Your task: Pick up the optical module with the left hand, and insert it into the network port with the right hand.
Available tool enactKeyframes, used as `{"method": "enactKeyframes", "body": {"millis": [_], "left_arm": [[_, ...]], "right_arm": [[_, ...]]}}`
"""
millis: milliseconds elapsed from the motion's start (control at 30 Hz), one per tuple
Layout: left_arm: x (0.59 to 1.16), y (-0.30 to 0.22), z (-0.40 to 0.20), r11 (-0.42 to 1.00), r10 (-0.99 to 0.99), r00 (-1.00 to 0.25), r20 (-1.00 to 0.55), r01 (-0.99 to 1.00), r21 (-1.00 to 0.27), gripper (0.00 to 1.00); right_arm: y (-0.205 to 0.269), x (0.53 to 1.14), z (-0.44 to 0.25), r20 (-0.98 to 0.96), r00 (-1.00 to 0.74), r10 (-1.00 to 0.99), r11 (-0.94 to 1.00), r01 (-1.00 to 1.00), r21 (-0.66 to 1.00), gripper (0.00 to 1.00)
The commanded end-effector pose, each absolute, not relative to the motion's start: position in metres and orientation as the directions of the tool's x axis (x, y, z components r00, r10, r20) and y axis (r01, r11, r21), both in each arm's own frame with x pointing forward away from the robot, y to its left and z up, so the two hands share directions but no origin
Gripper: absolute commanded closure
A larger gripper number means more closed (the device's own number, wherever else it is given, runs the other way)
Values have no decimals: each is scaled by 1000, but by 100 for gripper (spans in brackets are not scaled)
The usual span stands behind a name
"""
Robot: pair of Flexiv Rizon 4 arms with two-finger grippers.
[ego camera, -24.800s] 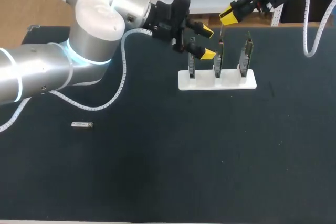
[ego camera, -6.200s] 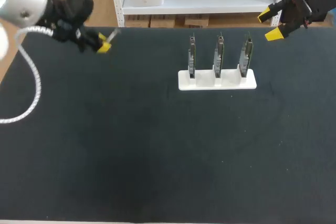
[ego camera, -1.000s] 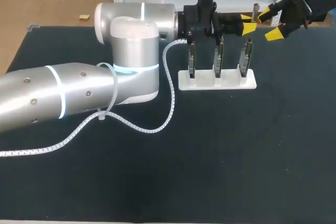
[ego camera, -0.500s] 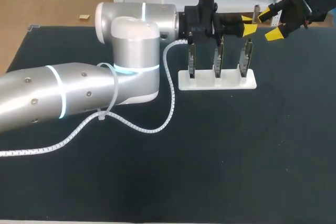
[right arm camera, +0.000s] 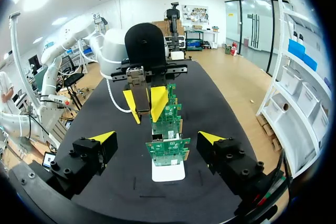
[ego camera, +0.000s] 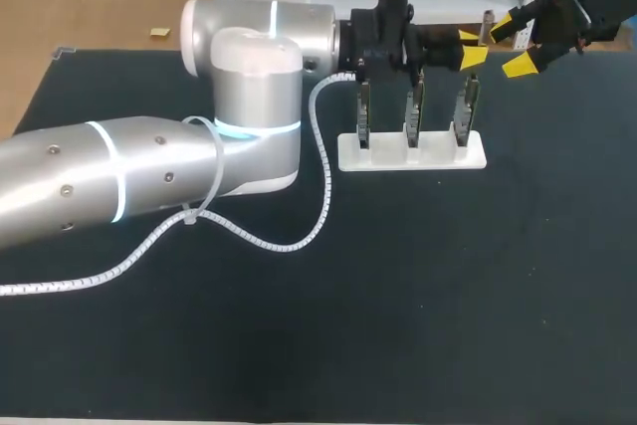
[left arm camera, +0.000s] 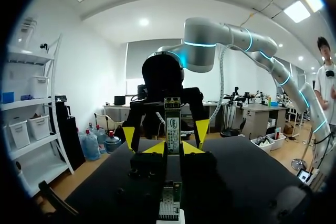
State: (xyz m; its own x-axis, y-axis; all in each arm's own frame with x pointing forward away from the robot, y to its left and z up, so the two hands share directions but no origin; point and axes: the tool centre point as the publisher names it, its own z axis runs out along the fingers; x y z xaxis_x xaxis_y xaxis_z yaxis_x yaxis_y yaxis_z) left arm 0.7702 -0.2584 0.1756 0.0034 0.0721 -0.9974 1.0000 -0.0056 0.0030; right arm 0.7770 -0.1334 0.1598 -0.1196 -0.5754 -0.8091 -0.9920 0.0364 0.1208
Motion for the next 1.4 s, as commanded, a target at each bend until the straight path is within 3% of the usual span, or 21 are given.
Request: {"method": "enactKeyframes", "body": {"millis": [33, 1400], "left_arm": [[775, -261, 175, -12, 75, 2, -997, 1000, 1, 100], [782, -260, 169, 8, 64, -19, -998, 1000, -19, 100]], "right_arm": [[-133, 775, 160, -809, -119, -576, 39, -992, 118, 0], [-133, 776, 161, -813, -122, -569, 40, -992, 121, 0]]}}
